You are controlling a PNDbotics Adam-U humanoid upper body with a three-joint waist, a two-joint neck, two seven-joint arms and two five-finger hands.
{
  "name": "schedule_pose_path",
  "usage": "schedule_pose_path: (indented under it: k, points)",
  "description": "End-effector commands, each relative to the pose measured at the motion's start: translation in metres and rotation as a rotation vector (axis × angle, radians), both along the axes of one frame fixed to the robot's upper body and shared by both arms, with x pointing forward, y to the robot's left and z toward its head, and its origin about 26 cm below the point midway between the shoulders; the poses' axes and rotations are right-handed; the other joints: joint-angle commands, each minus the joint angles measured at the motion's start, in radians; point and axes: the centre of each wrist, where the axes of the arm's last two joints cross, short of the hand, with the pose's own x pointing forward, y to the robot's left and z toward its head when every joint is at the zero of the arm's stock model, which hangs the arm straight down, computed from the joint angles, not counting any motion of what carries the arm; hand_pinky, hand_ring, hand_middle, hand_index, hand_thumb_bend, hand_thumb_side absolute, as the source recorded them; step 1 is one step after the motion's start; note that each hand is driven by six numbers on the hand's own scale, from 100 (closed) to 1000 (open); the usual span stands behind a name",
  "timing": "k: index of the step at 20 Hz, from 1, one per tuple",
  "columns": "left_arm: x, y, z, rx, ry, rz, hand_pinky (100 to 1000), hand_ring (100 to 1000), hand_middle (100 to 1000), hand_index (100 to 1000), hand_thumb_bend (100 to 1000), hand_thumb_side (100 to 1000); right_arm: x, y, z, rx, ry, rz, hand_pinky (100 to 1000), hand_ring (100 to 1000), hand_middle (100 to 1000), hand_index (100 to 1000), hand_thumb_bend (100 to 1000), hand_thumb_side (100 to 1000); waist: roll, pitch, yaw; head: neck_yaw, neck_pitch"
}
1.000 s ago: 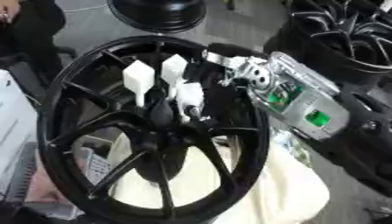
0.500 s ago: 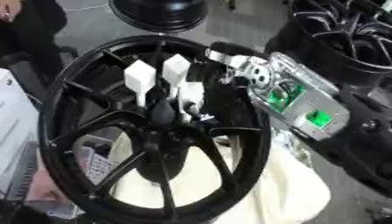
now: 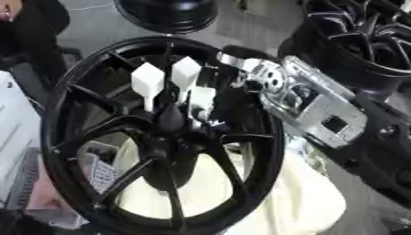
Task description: Pull the pin out of the wheel hub.
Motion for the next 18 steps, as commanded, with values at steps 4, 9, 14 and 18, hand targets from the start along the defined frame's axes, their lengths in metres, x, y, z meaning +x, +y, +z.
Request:
schedule_pose_path:
  k: [4, 9, 14, 18]
  points:
    - [-0.0016, -0.0012, 0.0074, 0.014, -0.024, -0.010, 818, 781, 654, 842, 100, 602, 0.0020, -0.0028, 0.0020, -0.012, 0.044, -0.031, 853, 632, 524, 590, 272, 100, 0.011, -0.009, 0.002, -0.004, 0.005]
    - [-0.0018, -0.0013, 0.0064, 0.013, -0.021, -0.010, 818, 781, 654, 842, 100, 604, 0.0023, -0.0030, 0.0016, -0.008, 0.051, -0.030, 835, 627, 528, 596, 297, 100, 0.011, -0.009, 0.003, -0.006, 0.005]
    - [-0.0019, -0.0015, 0.0057, 0.011, -0.019, -0.011, 819, 781, 654, 842, 100, 607, 0.0026, -0.0030, 0.0012, -0.005, 0.052, -0.032, 833, 630, 542, 612, 275, 100, 0.010, -0.008, 0.004, -0.007, 0.005]
    - [-0.0020, -0.0013, 0.0053, 0.008, -0.018, -0.010, 819, 781, 654, 842, 100, 608, 0.0031, -0.0033, 0.0007, -0.005, 0.046, -0.038, 835, 626, 539, 610, 303, 100, 0.009, -0.009, 0.005, -0.008, 0.005]
